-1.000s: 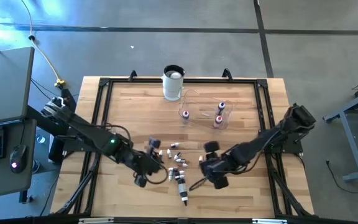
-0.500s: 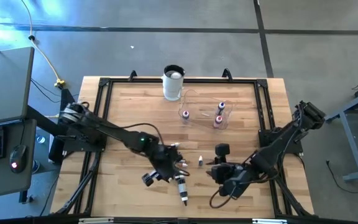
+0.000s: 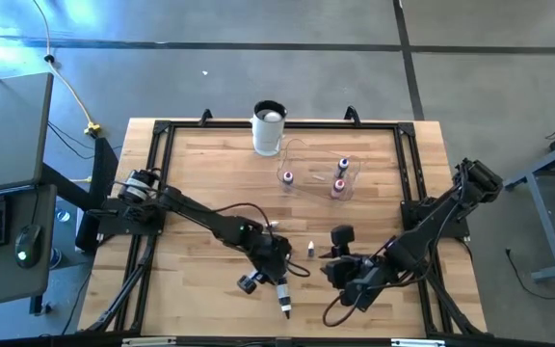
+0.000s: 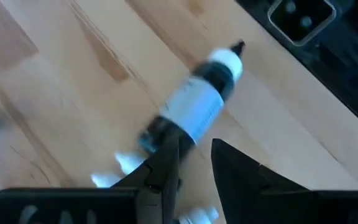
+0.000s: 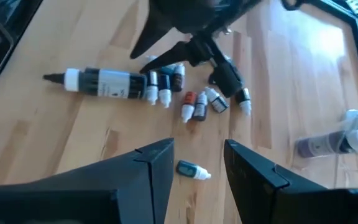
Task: Pick & Place food coloring
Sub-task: Put the large black food coloring bottle into the transparent container
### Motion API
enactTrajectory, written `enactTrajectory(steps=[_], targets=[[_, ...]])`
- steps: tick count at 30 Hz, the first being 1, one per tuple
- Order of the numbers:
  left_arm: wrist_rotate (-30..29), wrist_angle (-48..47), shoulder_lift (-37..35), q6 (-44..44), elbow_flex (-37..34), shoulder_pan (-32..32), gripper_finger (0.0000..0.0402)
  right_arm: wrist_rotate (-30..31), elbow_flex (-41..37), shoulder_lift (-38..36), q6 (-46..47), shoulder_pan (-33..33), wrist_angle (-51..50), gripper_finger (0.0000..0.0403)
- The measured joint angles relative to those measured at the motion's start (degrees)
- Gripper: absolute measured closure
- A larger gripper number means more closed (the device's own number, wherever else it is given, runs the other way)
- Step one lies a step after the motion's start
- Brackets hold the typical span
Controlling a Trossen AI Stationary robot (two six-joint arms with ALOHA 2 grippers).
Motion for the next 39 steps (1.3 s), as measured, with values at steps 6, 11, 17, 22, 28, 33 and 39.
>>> enactTrajectory(steps=[6, 11, 17, 22, 28, 33, 39], targets=[[-0.79, 5.59, -0.35, 0.17, 0.44, 0.00, 0.0307, -1.21, 0.00, 0.00, -2.74, 0.00, 0.07, 0.0269], [-0.97, 10.67, -0.50, 0.00, 1.80, 0.00, 0.0307, -1.37, 0.00, 0.00, -2.82, 0.00, -0.20, 0.0269], [1.76, 11.61, -0.50, 0.27, 1.76, 0.00, 0.0307, -2.67, 0.00, 0.00, -2.31, 0.00, -0.60, 0.0269], [5.86, 11.95, -0.05, 0.60, 1.77, -0.38, 0.0307, -2.48, 0.00, 0.00, -2.27, 0.00, -0.66, 0.0269], [0.45, 12.63, 0.94, 3.65, 1.78, -1.16, 0.0305, -2.50, 0.00, 0.00, -2.22, -0.04, -0.66, 0.0269], [0.50, 13.12, 0.92, 3.23, 1.76, -1.17, 0.0270, -2.63, 0.00, 0.00, -2.17, -0.04, -0.68, 0.0269], [0.54, 13.40, 2.40, 6.16, 1.92, -1.16, 0.0206, -2.52, 0.00, 0.00, -2.18, -0.04, -0.83, 0.0269]])
